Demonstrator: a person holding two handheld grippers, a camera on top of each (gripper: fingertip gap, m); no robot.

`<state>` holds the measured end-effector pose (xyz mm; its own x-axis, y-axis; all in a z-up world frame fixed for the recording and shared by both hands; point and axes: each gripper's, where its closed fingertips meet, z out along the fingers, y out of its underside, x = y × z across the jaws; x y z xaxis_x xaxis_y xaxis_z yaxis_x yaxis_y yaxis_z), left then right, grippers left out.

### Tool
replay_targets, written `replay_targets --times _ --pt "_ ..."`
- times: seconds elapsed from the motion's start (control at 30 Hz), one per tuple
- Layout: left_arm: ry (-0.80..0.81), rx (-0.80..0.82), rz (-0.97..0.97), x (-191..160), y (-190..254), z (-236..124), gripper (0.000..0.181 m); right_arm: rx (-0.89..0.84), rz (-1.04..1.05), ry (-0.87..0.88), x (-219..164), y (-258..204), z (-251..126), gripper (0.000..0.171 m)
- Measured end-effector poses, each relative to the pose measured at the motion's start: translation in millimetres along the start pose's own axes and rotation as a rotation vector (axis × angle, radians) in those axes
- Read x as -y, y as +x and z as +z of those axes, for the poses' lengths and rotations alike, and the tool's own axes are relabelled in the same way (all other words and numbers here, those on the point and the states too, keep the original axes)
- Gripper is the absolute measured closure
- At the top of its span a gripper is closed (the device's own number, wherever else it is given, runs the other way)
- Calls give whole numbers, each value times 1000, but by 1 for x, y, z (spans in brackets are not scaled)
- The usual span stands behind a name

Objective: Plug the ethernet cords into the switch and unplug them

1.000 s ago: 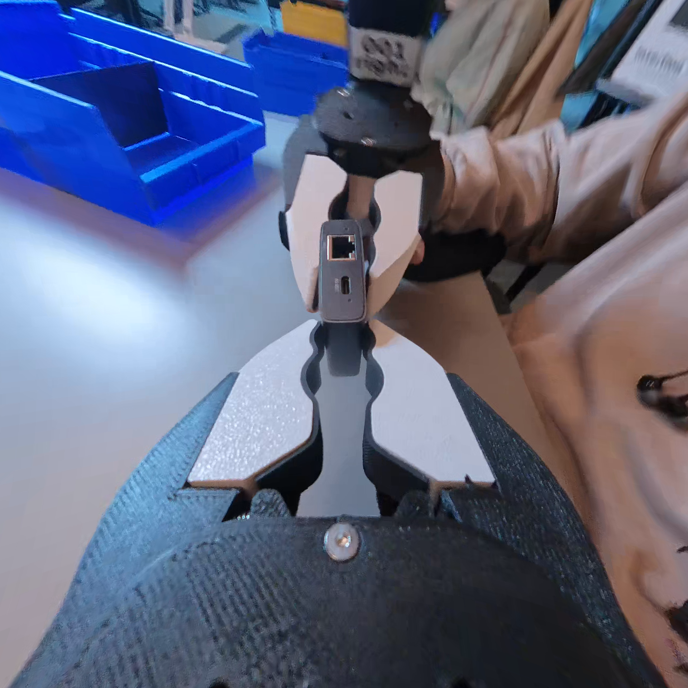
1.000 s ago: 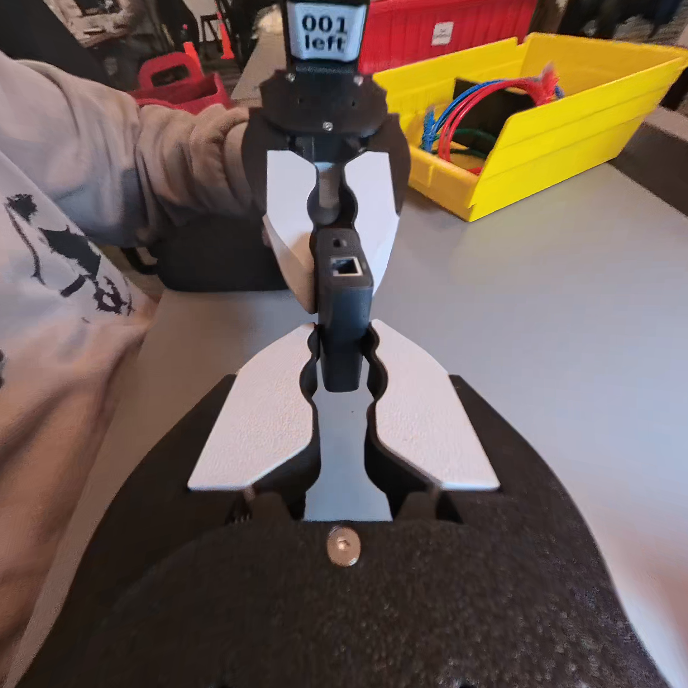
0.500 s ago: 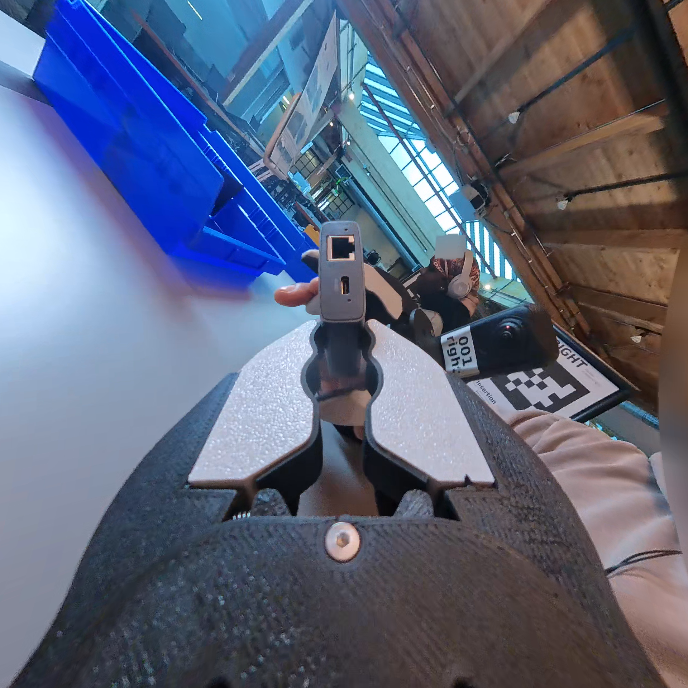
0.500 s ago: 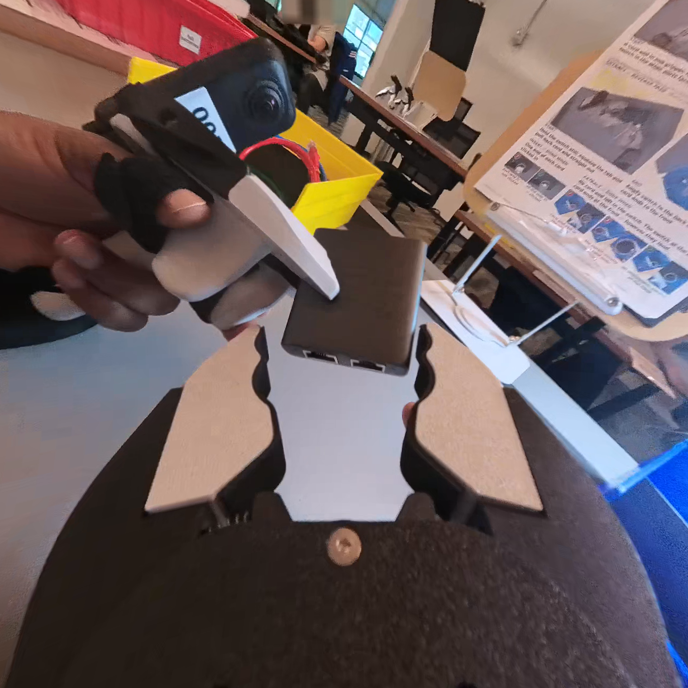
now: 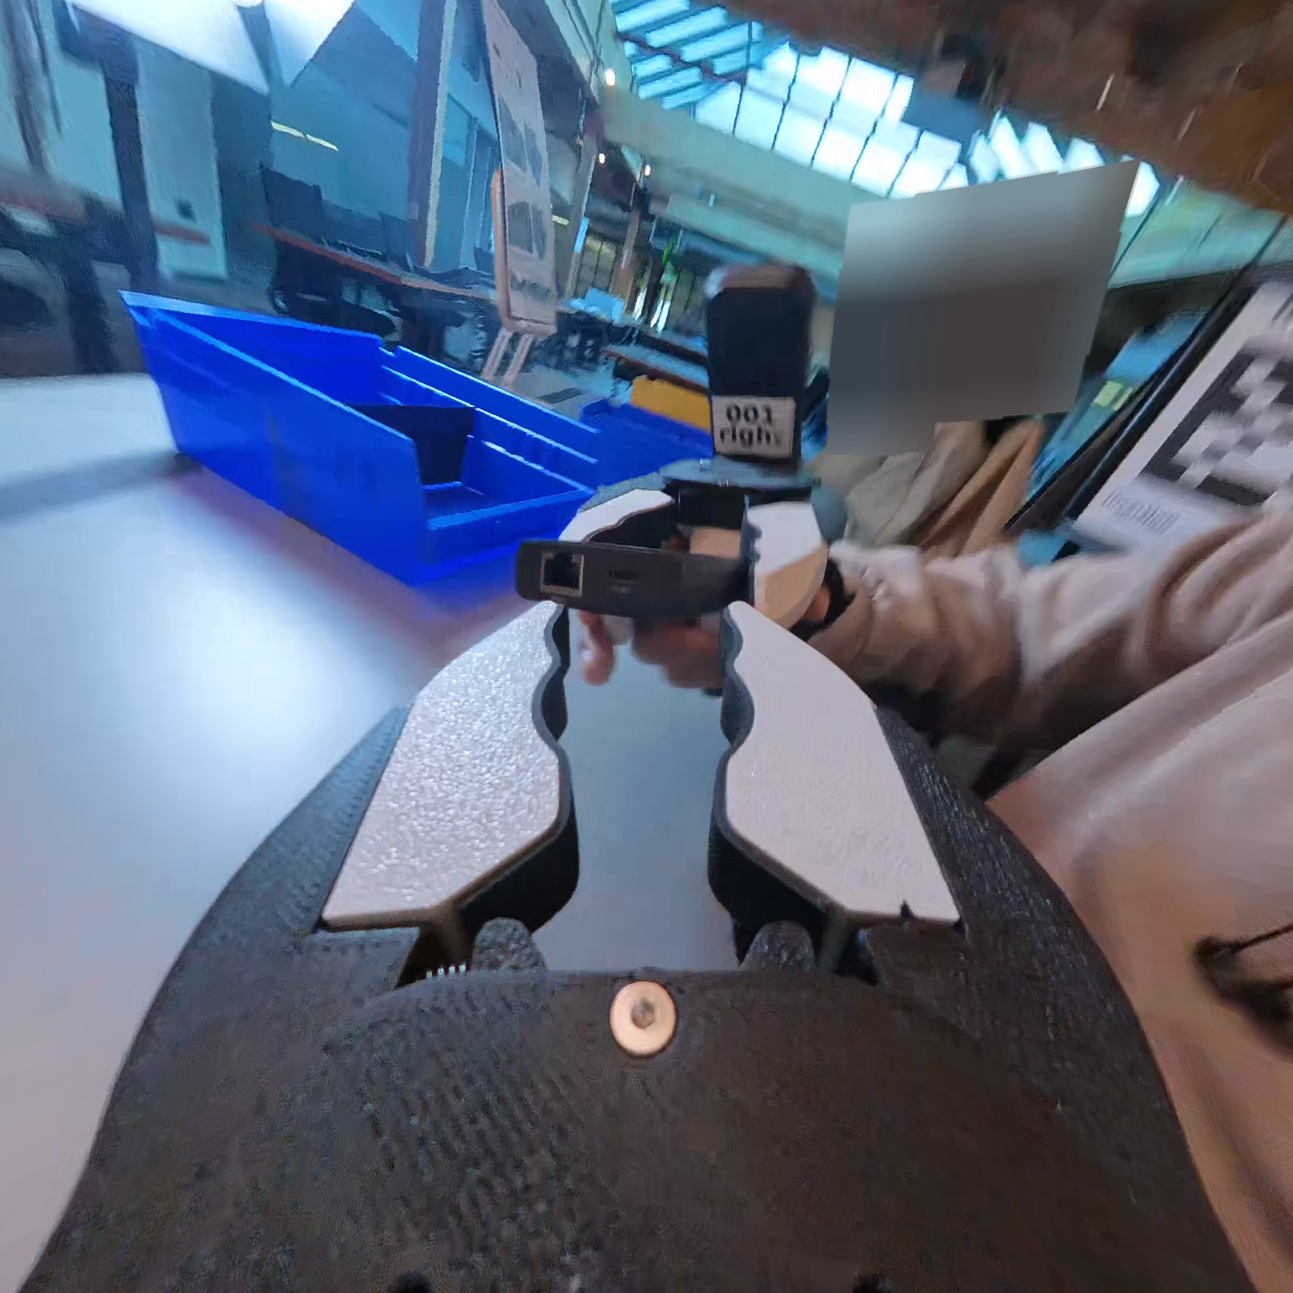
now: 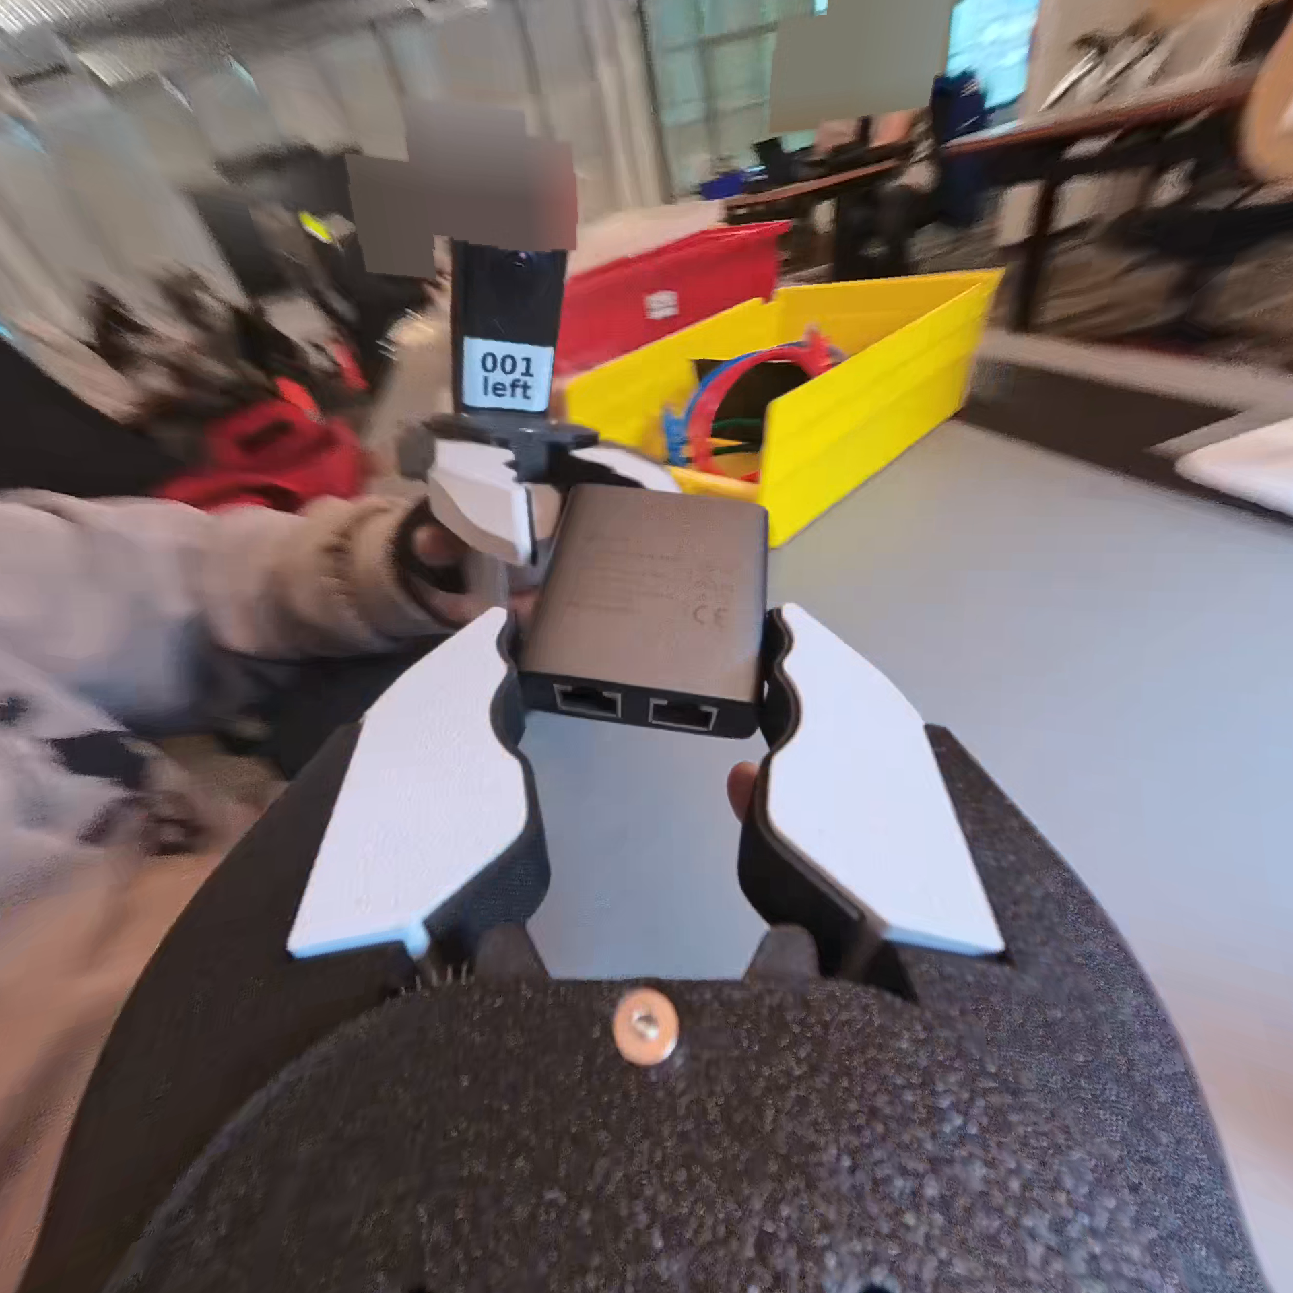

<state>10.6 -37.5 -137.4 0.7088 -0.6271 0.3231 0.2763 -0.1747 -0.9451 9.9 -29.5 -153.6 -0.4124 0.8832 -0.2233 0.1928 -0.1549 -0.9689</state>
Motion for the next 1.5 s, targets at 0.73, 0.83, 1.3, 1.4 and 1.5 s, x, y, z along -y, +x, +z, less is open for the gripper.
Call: replay_targets --times 0.73,0.83,1.3,1.4,1.5 --pt "-523 103 816 -72 -6 -3 160 20 -483 -310 -49 -15 -6 108" --pt "-574 97 839 -82 -5 -1 160 -42 -714 -368 -62 -18 2 147" --pt "-544 109 853 -73 -1 -2 160 -11 -704 -287 -58 -14 -5 149" --pt "-559 102 856 -78 -1 -1 160 -10 -734 -292 -59 -19 -2 149" --pt "-543 107 865 -77 -2 0 160 -39 -782 -327 -59 -18 -2 150"
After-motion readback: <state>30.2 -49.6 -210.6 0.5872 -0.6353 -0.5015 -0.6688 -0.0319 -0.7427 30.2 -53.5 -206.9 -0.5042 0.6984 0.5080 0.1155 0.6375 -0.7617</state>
